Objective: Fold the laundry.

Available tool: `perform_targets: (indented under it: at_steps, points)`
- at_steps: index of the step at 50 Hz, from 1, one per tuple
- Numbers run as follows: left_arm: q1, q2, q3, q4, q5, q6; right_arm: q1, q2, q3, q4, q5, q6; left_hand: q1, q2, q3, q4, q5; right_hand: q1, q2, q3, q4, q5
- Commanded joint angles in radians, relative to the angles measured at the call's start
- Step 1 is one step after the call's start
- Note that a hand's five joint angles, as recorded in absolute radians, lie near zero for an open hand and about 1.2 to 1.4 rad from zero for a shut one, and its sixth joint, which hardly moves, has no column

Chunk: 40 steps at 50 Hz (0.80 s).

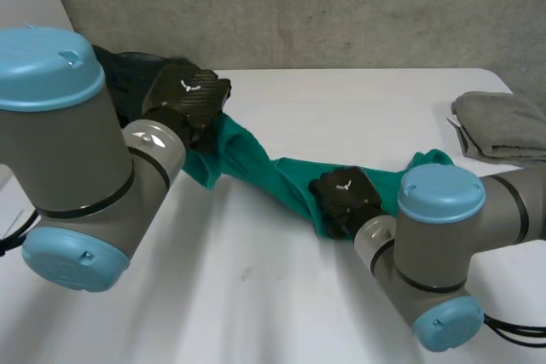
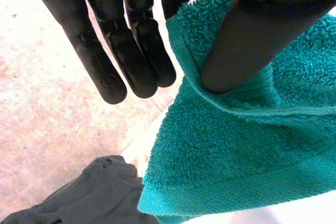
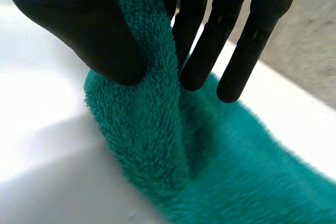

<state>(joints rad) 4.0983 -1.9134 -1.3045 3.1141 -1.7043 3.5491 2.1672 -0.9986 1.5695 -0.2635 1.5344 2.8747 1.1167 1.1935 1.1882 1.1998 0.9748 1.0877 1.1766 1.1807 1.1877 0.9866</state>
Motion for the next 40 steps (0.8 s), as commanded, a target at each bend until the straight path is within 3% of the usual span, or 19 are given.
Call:
perform_targets:
  at_steps: [1,7,13,21,25,28,29,32,35,40]
  points:
    - [0.03,0.025,-0.038,-0.052,0.006,0.016,-0.016,-0.34,0.009,0.148,-0.037,-0.066,0.28,0.203,0.208,0.196,0.247,0.309,0.22,0.216,0.209,0.235]
    - [0.109,0.017,-0.108,-0.126,0.05,0.105,-0.177,-0.399,-0.127,0.523,-0.183,-0.251,0.28,0.203,0.208,0.196,0.247,0.309,0.22,0.216,0.209,0.235]
    - [0.12,-0.018,-0.108,-0.095,0.121,0.149,-0.253,-0.292,-0.264,0.699,-0.203,-0.359,0.28,0.203,0.208,0.196,0.247,0.309,0.22,0.216,0.209,0.235]
    - [0.103,-0.111,0.166,0.226,0.124,0.148,-0.251,-0.071,-0.701,0.661,-0.068,-0.37,0.28,0.203,0.208,0.196,0.247,0.309,0.22,0.216,0.209,0.235]
    - [0.09,-0.084,0.296,0.505,0.115,0.137,-0.208,-0.048,-0.908,0.427,-0.02,-0.361,0.28,0.203,0.208,0.196,0.247,0.309,0.22,0.216,0.209,0.235]
    - [0.086,-0.05,0.314,0.592,0.111,0.139,-0.208,-0.057,-0.899,0.269,-0.023,-0.339,0.28,0.203,0.208,0.196,0.247,0.309,0.22,0.216,0.209,0.235]
    - [0.085,-0.027,0.309,0.6,0.103,0.14,-0.205,-0.075,-0.887,0.188,-0.025,-0.319,0.28,0.203,0.208,0.196,0.247,0.309,0.22,0.216,0.209,0.235]
    - [0.083,-0.006,0.292,0.571,0.101,0.142,-0.198,-0.121,-0.853,0.156,-0.065,-0.315,0.28,0.203,0.208,0.196,0.247,0.309,0.22,0.216,0.209,0.235]
    - [0.085,0.013,0.226,0.488,0.1,0.14,-0.208,-0.193,-0.824,0.219,-0.141,-0.311,0.28,0.203,0.208,0.196,0.247,0.309,0.22,0.216,0.209,0.235]
    - [0.088,0.031,0.079,0.385,0.098,0.146,-0.225,-0.187,-0.809,0.386,-0.253,-0.316,0.28,0.203,0.208,0.196,0.247,0.309,0.22,0.216,0.209,0.235]
